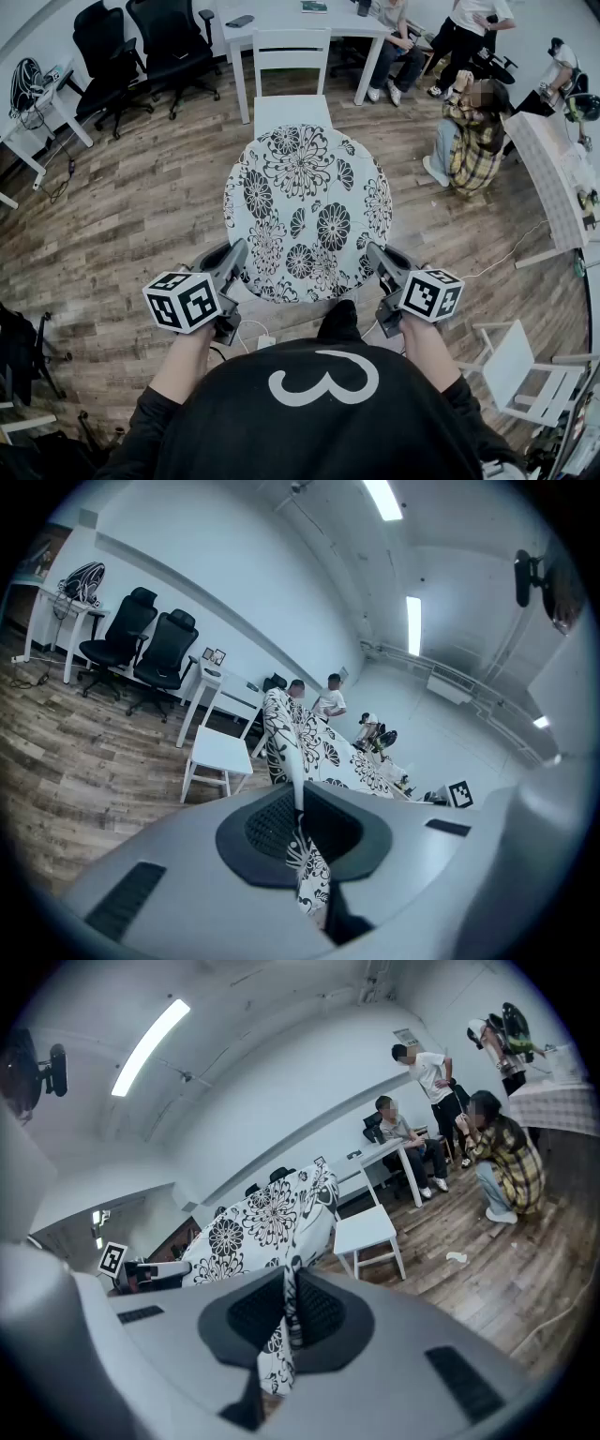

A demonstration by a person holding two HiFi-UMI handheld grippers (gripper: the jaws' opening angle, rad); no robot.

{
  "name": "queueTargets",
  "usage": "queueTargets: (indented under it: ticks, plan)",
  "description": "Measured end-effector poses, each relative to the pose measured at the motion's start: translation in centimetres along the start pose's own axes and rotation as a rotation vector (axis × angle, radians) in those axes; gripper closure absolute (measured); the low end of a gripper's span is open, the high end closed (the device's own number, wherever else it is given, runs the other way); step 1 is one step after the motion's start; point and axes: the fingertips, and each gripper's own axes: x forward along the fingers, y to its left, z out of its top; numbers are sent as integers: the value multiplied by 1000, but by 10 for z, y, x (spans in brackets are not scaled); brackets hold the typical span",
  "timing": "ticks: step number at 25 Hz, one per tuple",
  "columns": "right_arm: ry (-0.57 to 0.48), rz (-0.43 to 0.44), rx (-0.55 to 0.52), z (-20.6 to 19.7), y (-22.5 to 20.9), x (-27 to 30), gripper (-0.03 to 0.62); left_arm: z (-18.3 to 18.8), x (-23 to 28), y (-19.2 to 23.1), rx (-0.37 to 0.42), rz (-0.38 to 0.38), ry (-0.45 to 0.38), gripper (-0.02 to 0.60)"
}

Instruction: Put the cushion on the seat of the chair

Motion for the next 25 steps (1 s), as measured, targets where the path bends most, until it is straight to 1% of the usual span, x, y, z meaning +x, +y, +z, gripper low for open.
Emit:
queueTargets:
  ticks: [10, 15, 21, 25]
  plan:
    - [-7, 0, -21, 3, -3, -3, 576, -3, 0, -6, 2, 4, -12, 557]
    - [9, 5, -2, 0, -3, -2, 574, -1, 1, -8, -4, 11, -3, 557]
    - [-1, 15, -71, -2, -3, 0, 574, -4, 2, -7, -1, 22, 8, 557]
    - [5, 15, -35, -7, -14, 6, 574, -8, 14, -2, -4, 27, 25, 557]
